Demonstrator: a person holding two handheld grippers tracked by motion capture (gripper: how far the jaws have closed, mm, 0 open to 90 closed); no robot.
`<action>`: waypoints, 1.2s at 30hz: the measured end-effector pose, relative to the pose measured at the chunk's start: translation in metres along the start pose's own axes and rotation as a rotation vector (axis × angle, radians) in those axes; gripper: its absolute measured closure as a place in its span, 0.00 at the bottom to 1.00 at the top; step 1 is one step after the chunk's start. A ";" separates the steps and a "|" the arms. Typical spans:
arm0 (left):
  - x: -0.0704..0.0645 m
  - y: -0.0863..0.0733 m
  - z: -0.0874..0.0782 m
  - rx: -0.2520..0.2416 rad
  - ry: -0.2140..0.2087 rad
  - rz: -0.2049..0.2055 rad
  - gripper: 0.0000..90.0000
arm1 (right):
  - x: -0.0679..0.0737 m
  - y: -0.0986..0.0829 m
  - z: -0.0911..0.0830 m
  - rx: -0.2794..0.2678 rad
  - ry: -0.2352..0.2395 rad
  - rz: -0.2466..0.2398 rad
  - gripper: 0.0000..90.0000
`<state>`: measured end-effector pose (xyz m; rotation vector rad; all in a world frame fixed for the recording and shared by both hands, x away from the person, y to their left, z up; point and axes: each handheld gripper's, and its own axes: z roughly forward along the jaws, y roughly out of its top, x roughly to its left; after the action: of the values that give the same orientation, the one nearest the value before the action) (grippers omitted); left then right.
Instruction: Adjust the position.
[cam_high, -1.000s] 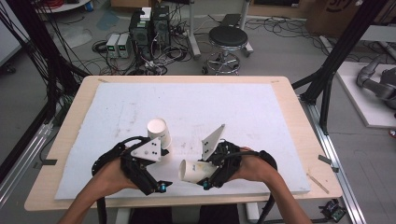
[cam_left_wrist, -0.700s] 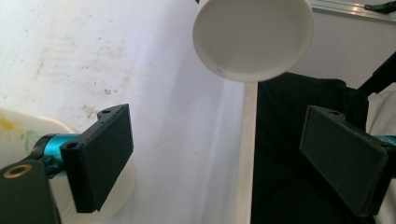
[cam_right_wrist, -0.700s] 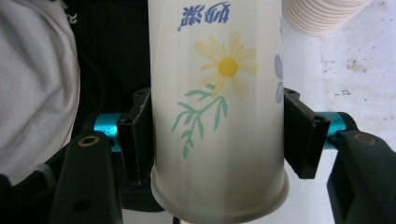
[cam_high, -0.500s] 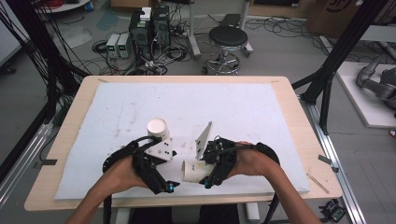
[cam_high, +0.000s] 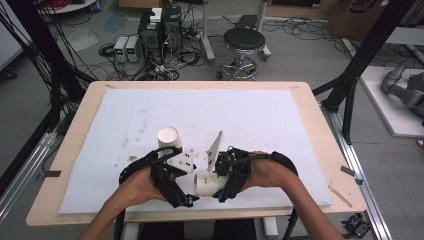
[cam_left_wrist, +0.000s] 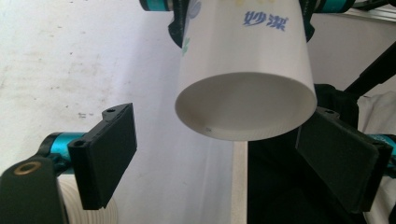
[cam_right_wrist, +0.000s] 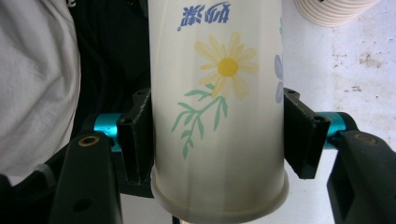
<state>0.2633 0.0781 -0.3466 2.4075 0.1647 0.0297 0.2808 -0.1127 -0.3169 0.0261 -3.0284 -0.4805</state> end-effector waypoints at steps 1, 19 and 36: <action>0.000 0.000 0.001 0.002 -0.002 0.002 0.16 | 0.000 0.001 0.001 0.003 0.003 -0.003 0.40; 0.001 0.001 0.011 -0.027 -0.044 0.020 0.41 | -0.004 0.004 0.006 0.015 0.004 -0.005 0.41; 0.000 0.000 0.010 -0.040 -0.044 0.016 0.41 | -0.005 0.003 0.007 0.001 0.005 -0.011 0.41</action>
<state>0.2644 0.0714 -0.3545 2.3673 0.1236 -0.0129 0.2848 -0.1081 -0.3228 0.0440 -3.0252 -0.4785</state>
